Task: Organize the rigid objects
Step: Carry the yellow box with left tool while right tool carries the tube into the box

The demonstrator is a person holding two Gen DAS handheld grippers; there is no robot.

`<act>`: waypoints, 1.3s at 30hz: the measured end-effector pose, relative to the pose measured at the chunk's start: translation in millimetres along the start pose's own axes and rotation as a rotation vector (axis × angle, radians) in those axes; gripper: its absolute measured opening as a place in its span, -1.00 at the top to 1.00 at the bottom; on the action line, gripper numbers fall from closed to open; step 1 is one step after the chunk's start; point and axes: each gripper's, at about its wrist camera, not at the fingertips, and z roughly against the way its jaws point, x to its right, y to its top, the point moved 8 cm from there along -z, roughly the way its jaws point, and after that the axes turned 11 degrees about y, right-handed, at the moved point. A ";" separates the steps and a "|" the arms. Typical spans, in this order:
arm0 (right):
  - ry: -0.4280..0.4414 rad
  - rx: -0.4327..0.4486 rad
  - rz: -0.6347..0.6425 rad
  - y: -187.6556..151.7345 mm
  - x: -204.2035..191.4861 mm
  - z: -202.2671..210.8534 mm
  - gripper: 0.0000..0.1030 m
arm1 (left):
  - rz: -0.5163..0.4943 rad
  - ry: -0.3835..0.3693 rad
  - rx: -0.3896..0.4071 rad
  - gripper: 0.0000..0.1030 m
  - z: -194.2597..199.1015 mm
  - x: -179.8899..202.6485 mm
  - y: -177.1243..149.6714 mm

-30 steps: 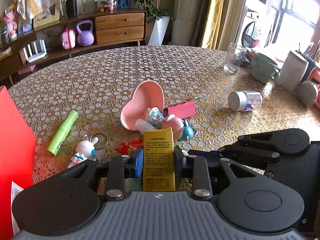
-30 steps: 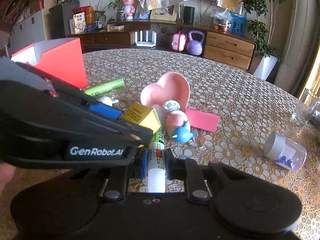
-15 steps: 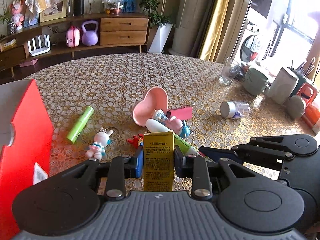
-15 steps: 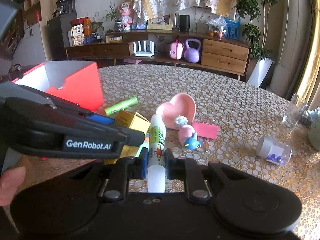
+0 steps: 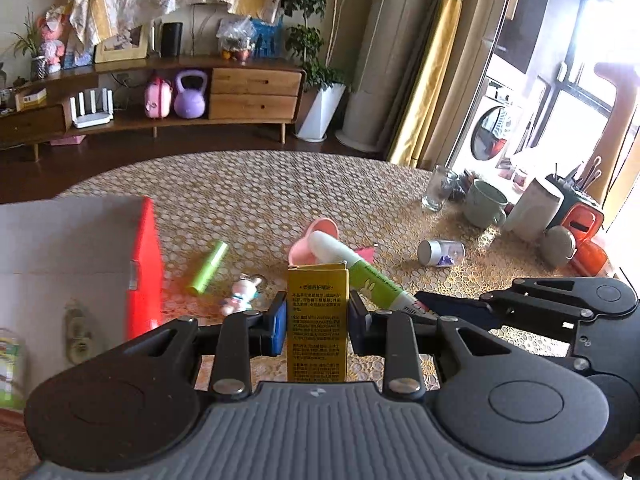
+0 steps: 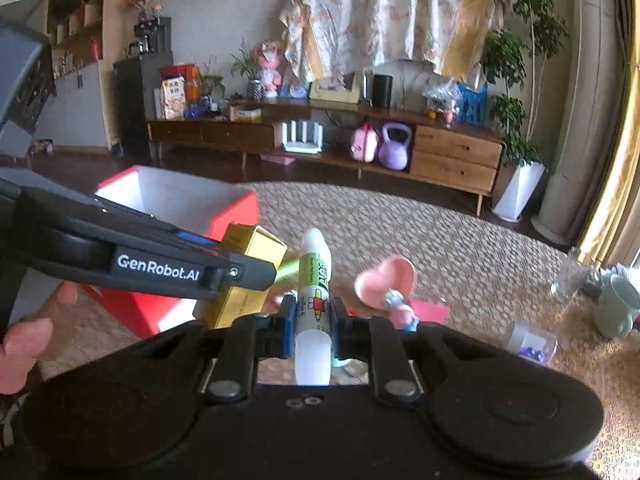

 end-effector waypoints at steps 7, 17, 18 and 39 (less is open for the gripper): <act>0.040 0.028 0.025 28.2 -39.9 3.3 0.70 | 0.025 0.054 0.015 0.43 35.1 -42.6 7.5; 0.089 0.040 0.084 59.5 -89.7 -24.1 0.70 | 0.065 0.154 0.017 0.43 56.9 -125.5 11.1; 0.093 0.046 0.088 63.2 -94.0 -26.8 0.70 | 0.067 0.166 0.018 0.43 58.6 -134.7 12.5; 0.157 -0.113 0.076 64.1 -133.6 -144.2 0.70 | 0.038 0.413 -0.133 0.43 -2.1 -281.3 6.6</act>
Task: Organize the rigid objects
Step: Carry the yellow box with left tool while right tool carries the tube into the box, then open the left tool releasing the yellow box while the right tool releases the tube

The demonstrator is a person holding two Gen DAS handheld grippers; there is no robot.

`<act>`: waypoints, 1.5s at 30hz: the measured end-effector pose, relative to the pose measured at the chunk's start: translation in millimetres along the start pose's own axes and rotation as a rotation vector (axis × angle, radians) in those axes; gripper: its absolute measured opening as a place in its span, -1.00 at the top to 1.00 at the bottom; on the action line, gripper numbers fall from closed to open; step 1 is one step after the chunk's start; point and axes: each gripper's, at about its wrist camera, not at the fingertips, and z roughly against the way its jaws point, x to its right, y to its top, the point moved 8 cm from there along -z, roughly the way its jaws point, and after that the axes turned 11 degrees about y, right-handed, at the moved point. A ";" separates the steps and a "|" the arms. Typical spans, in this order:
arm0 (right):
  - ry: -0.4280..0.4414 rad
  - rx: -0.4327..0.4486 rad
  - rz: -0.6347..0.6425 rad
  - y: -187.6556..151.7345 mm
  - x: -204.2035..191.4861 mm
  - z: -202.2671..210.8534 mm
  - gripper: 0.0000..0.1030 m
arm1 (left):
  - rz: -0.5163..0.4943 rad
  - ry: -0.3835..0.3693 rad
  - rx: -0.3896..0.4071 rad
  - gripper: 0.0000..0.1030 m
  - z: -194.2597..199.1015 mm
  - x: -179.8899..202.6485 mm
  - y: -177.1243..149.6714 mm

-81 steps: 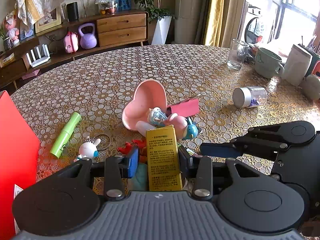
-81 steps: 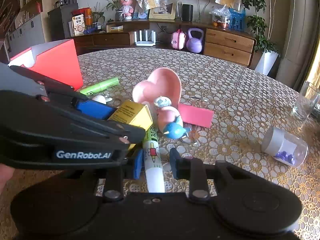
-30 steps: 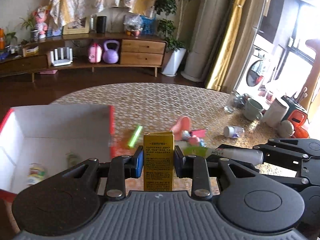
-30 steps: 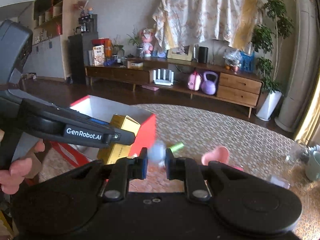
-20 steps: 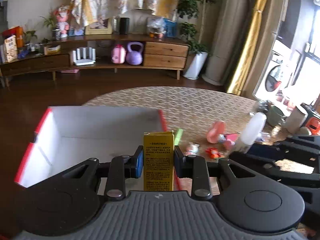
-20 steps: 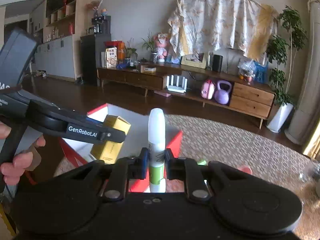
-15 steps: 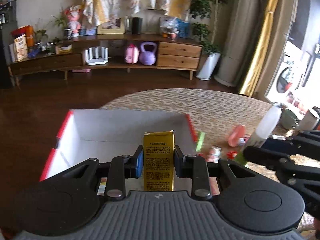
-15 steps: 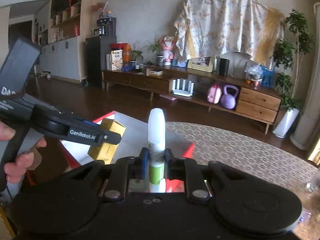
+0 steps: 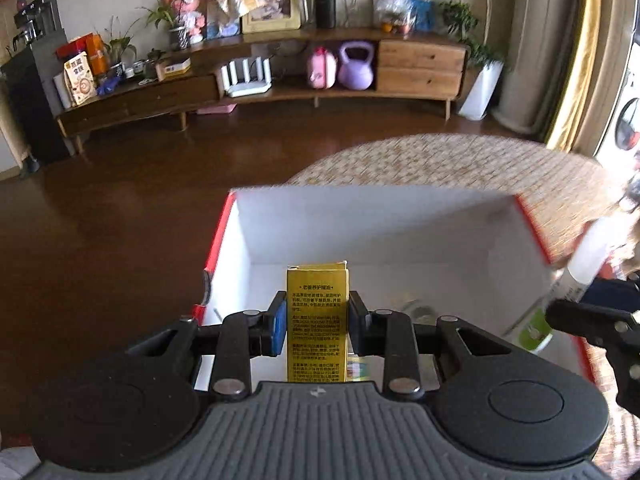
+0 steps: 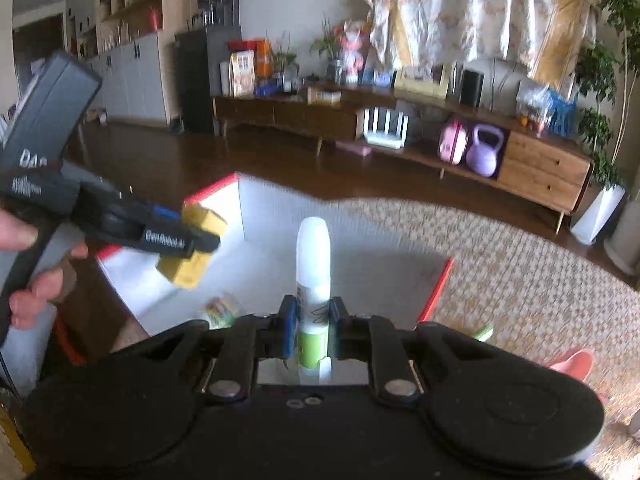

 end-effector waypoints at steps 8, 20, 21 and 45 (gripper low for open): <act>0.009 -0.088 -0.003 -18.0 1.3 -33.7 0.70 | -0.047 0.037 -0.075 0.43 -39.0 0.2 -12.6; -0.007 -0.158 -0.022 -13.8 7.7 -74.4 0.70 | -0.090 0.039 -0.180 0.43 -68.7 13.0 -18.1; -0.008 -0.166 -0.028 -13.8 9.0 -77.5 0.70 | -0.089 0.038 -0.196 0.43 -71.1 12.8 -19.5; 0.031 -0.171 -0.055 -14.7 -3.4 -55.2 0.34 | -0.046 -0.004 -0.197 0.42 -50.0 10.3 -9.7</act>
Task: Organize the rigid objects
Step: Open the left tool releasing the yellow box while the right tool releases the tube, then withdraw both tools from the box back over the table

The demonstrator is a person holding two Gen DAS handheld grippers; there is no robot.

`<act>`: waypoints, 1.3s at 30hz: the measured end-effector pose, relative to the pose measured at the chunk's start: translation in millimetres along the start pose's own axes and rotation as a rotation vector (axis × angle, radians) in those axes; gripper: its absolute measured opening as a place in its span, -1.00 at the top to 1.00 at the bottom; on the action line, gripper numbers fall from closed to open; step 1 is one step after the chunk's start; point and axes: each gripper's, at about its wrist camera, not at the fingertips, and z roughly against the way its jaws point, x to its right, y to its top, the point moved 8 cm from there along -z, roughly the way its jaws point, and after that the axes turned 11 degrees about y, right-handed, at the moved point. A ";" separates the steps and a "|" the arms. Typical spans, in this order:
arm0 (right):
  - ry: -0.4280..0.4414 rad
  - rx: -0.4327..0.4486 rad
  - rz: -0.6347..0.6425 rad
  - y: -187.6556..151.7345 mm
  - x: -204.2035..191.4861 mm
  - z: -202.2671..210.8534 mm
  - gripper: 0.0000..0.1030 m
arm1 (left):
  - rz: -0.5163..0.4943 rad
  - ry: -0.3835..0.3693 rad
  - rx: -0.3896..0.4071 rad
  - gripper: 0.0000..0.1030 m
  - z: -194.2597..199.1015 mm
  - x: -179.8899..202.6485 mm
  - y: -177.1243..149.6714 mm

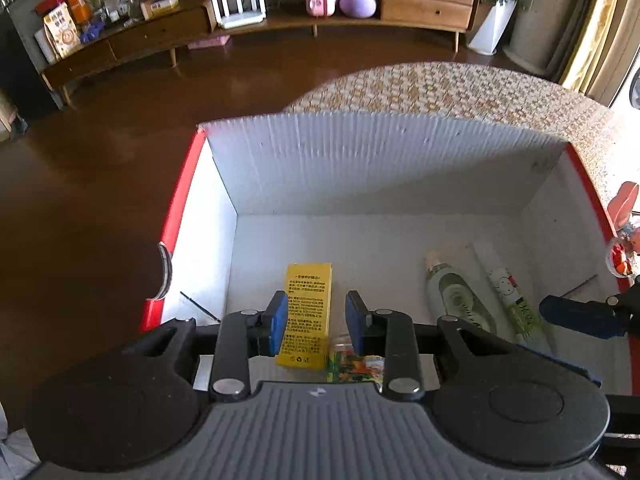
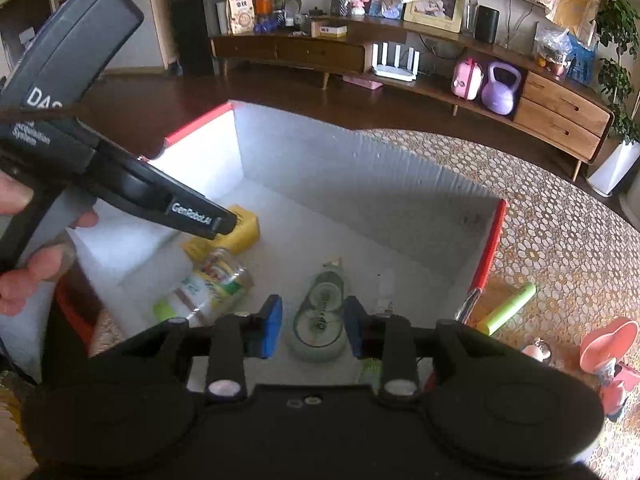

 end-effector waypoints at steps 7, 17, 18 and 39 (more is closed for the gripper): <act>0.019 0.058 -0.006 1.0 -12.5 32.4 0.23 | 0.025 -0.005 0.065 0.41 36.8 5.2 -4.9; 0.047 0.138 0.000 -5.7 -24.1 85.7 0.07 | 0.016 -0.009 0.174 0.41 97.8 29.3 -11.4; 0.051 0.146 -0.003 -7.0 -23.9 90.6 0.06 | 0.018 -0.017 0.179 0.41 102.5 30.0 -12.7; 0.021 0.281 -0.094 -77.0 11.7 191.3 -0.57 | -0.006 -0.122 0.314 -0.48 174.8 119.7 -60.4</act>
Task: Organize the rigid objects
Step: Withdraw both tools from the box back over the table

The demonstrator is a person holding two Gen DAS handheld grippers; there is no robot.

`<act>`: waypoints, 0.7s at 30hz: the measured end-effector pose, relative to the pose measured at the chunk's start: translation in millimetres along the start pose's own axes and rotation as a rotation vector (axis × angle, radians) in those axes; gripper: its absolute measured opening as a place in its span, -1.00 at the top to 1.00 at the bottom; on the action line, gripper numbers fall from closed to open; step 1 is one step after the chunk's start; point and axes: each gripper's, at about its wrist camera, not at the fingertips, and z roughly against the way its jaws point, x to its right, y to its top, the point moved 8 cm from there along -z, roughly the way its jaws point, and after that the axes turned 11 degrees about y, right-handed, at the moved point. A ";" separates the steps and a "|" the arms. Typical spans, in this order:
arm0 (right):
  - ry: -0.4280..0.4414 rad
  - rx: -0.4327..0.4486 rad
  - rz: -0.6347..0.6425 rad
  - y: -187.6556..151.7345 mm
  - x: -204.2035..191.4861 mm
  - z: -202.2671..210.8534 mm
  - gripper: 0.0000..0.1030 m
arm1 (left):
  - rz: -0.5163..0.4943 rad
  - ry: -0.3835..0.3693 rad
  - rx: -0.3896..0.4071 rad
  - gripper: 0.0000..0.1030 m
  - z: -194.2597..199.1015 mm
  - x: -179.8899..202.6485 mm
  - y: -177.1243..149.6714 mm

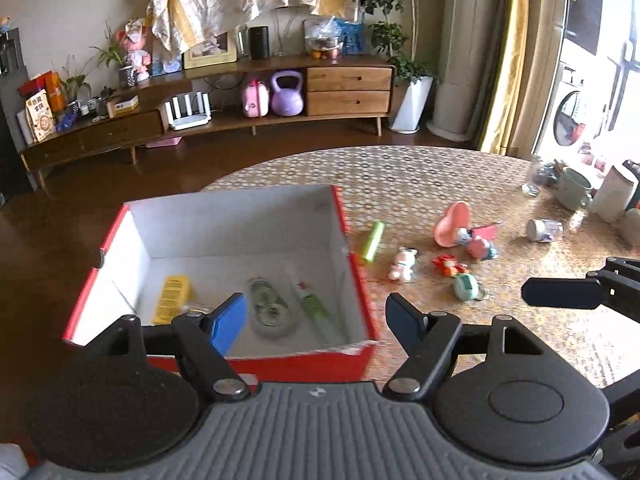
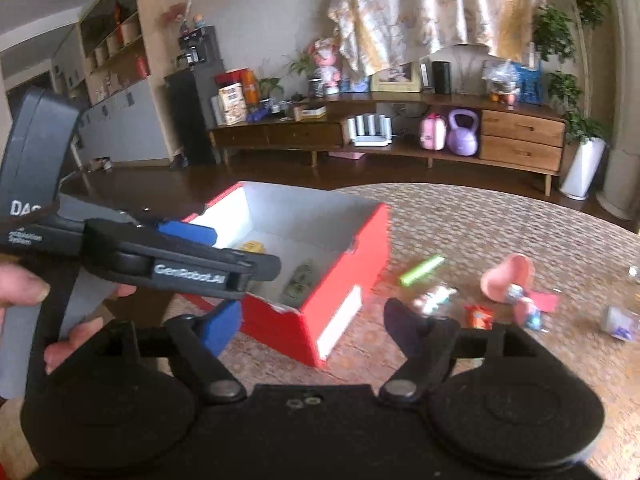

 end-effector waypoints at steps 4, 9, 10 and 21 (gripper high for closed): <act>-0.041 0.008 -0.012 -9.9 20.3 15.5 -0.74 | 0.002 -0.028 0.007 -0.48 2.2 23.0 -5.0; -0.104 0.040 -0.045 -21.1 52.8 37.6 -0.91 | -0.001 -0.044 0.013 -0.50 2.8 49.8 -9.7; -0.113 0.045 -0.050 -23.6 59.2 42.2 -0.93 | -0.008 -0.052 0.012 -0.61 2.0 56.2 -10.2; -0.279 0.058 -0.096 -52.3 144.7 77.3 -0.95 | -0.006 -0.116 0.020 -0.65 -17.3 115.3 -10.6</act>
